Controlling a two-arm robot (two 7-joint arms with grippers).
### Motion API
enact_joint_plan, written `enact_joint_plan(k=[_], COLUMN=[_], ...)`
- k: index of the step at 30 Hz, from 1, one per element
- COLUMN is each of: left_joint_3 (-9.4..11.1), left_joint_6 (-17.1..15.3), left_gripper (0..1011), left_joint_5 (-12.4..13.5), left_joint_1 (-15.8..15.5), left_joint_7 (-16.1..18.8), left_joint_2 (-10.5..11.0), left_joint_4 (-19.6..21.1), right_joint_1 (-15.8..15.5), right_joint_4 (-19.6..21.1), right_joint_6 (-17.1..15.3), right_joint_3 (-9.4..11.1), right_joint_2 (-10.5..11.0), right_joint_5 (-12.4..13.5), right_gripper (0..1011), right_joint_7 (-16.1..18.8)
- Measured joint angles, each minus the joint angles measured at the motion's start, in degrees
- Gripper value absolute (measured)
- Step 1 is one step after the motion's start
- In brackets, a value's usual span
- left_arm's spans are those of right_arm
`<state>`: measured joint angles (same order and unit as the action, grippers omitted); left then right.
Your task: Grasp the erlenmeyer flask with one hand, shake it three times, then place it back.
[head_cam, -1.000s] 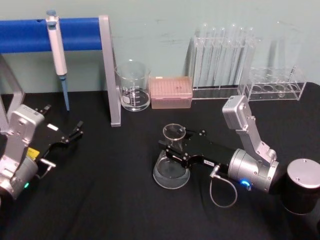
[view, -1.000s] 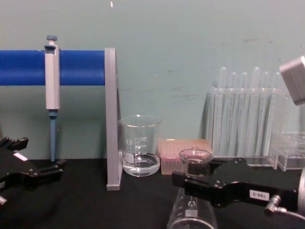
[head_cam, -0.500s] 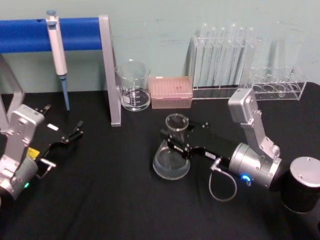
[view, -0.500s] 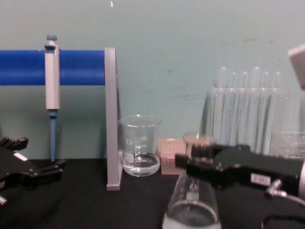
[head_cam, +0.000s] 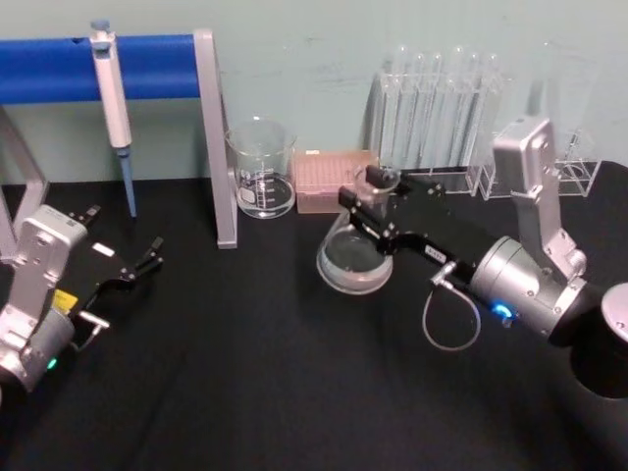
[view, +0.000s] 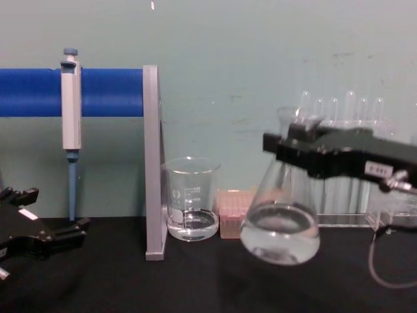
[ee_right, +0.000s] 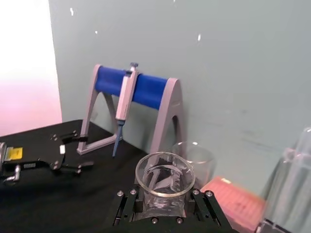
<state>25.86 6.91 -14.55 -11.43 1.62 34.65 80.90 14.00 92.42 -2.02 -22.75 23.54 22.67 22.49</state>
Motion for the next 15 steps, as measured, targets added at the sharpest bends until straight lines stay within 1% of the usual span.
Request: enact_joint_plan(k=[3,4,5,15], left_joint_3=[0.0,0.0,0.0,0.0], left_joint_6=[0.0,0.0,0.0,0.0], left_gripper=[1001,1001,1001,1001], left_joint_5=[0.0,0.0,0.0,0.0], left_joint_1=[0.0,0.0,0.0,0.0], left_joint_7=[0.0,0.0,0.0,0.0], left_joint_2=[0.0,0.0,0.0,0.0], left_joint_4=[0.0,0.0,0.0,0.0], right_joint_1=[-0.5,-0.5,-0.7,-1.2], right_joint_4=[1.6,1.6,2.6,5.6], right_joint_6=[-0.9,-0.9,-1.5,-3.9], right_joint_3=[0.9,0.9,1.3,2.5], right_joint_2=[0.1,0.1,0.3,0.8], right_joint_5=[0.1,0.1,0.2,0.4], right_gripper=[450,450,450,450], right_joint_7=[-0.7,-0.7,-0.9,-1.8])
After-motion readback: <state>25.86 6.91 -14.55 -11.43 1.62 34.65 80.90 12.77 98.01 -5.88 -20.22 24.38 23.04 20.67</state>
